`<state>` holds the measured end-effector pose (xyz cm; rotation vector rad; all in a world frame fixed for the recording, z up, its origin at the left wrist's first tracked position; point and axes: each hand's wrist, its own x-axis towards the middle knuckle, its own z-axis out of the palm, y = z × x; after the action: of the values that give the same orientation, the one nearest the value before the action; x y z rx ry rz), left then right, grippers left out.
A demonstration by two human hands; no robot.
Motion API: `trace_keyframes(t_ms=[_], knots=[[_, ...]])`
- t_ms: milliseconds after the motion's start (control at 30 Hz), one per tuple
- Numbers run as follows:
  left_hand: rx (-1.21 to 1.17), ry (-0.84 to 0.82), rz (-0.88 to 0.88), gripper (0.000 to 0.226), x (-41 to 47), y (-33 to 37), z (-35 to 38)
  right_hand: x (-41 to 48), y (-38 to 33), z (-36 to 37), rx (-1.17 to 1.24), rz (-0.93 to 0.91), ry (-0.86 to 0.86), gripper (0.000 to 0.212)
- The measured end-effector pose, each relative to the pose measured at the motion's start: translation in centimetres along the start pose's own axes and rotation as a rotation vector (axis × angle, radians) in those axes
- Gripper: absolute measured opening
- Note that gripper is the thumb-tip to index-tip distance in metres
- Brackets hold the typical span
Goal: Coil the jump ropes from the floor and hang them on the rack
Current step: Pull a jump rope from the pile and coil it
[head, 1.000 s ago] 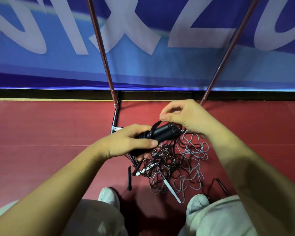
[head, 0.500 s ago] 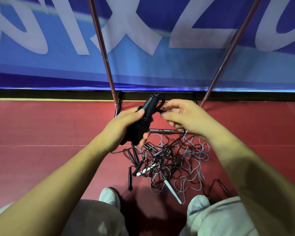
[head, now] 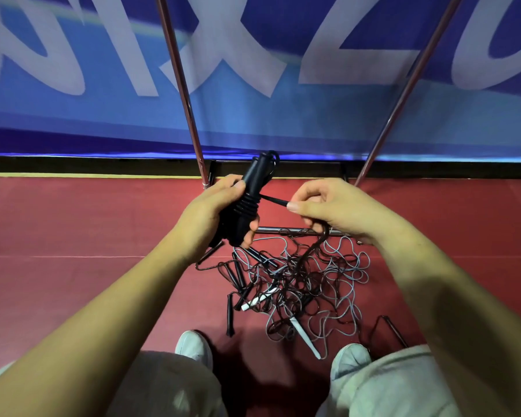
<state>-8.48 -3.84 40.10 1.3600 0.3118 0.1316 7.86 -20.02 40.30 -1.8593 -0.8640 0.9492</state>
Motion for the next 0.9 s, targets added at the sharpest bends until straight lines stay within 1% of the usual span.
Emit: trace_keyframes(t_ms=[67,167,300,400,467,500,567,633,700,767,833,900], knots=[[0.030,0.042,-0.012,0.020,0.0,-0.1,-0.1,0.0,0.1,0.0,-0.070,0.012,-0.021,0.011],[0.128,0.166,-0.034,0.014,0.1,-0.1,-0.3,-0.1,0.1,0.4,-0.038,0.037,-0.025,0.010],[0.350,0.300,-0.020,0.013,0.8,-0.9,-1.1,-0.1,-0.6,0.6,-0.042,0.048,0.002,0.017],[0.567,0.375,-0.003,0.020,0.9,-1.8,-1.7,-0.3,-0.8,1.0,-0.151,0.029,-0.052,0.013],[0.702,0.437,-0.005,0.025,0.9,-2.1,-1.8,-0.5,-0.7,1.7,-0.282,0.028,-0.120,0.009],[0.755,0.472,-0.013,0.028,0.9,-2.2,-1.8,-0.6,-0.5,2.0,-0.294,0.037,-0.149,0.008],[0.899,0.532,-0.030,0.035,1.0,-2.4,-1.9,-0.7,-0.6,2.5,-0.206,0.070,-0.168,0.011],[1.044,0.577,-0.029,0.038,1.2,-2.6,-2.2,-0.5,-0.9,2.8,-0.156,0.094,-0.141,0.012],[1.113,0.614,-0.042,0.037,1.2,-2.6,-2.7,-0.5,-1.3,3.0,-0.148,0.098,-0.114,0.014],[1.162,0.636,-0.059,0.036,1.2,-2.7,-3.1,-0.6,-1.5,3.4,-0.148,0.093,-0.132,0.019],[1.214,0.644,-0.071,0.032,1.1,-2.8,-3.3,-0.9,-1.6,3.8,-0.093,0.117,-0.146,0.023],[1.262,0.631,-0.100,0.031,1.0,-3.1,-3.4,-1.1,-1.7,4.0,-0.052,0.137,-0.143,0.021]])
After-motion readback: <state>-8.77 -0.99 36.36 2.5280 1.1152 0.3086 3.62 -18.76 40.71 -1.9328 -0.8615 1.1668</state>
